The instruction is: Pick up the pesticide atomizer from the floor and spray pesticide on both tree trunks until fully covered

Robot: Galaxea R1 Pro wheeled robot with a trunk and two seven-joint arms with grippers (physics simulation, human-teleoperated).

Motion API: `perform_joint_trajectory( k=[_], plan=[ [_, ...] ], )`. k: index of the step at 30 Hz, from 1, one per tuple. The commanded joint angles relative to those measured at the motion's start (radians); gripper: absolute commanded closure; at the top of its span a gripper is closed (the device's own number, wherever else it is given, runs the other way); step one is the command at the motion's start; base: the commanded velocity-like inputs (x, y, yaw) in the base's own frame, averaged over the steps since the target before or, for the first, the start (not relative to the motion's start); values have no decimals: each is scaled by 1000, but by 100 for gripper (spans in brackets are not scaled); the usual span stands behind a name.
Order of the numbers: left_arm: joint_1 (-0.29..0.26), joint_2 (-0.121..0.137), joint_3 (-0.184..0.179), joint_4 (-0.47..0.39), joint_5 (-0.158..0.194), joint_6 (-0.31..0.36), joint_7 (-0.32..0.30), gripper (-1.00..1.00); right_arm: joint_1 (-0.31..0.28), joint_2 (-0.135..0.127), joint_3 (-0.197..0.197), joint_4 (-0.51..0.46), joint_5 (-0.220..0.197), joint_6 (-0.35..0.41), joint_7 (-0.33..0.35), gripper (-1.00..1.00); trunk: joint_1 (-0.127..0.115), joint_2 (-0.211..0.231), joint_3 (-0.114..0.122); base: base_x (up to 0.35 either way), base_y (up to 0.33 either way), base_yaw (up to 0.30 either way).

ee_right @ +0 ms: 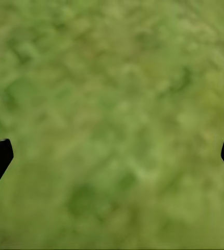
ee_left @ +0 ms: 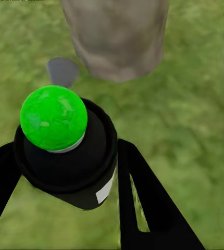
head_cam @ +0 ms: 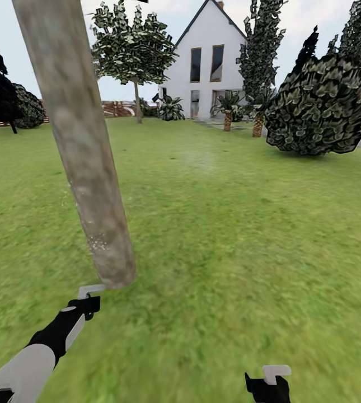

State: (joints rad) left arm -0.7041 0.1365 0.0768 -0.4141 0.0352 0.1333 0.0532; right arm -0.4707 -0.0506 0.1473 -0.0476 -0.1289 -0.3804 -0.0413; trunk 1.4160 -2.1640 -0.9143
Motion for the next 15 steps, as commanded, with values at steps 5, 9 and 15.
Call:
perform_joint_trajectory(
  k=[5,9,15],
  plan=[
    [0,0,0,0,-1,0,0,100,0,1,0,-1,-1,0,2,-100,0,0,0,152,-266,0],
    [0,0,0,0,-1,0,0,100,0,1,0,-1,-2,0,2,-100,0,0,0,152,-265,44],
    [0,0,0,0,-1,-1,0,100,1,1,0,-2,-2,0,3,-100,0,0,0,152,-266,261]
  ],
)
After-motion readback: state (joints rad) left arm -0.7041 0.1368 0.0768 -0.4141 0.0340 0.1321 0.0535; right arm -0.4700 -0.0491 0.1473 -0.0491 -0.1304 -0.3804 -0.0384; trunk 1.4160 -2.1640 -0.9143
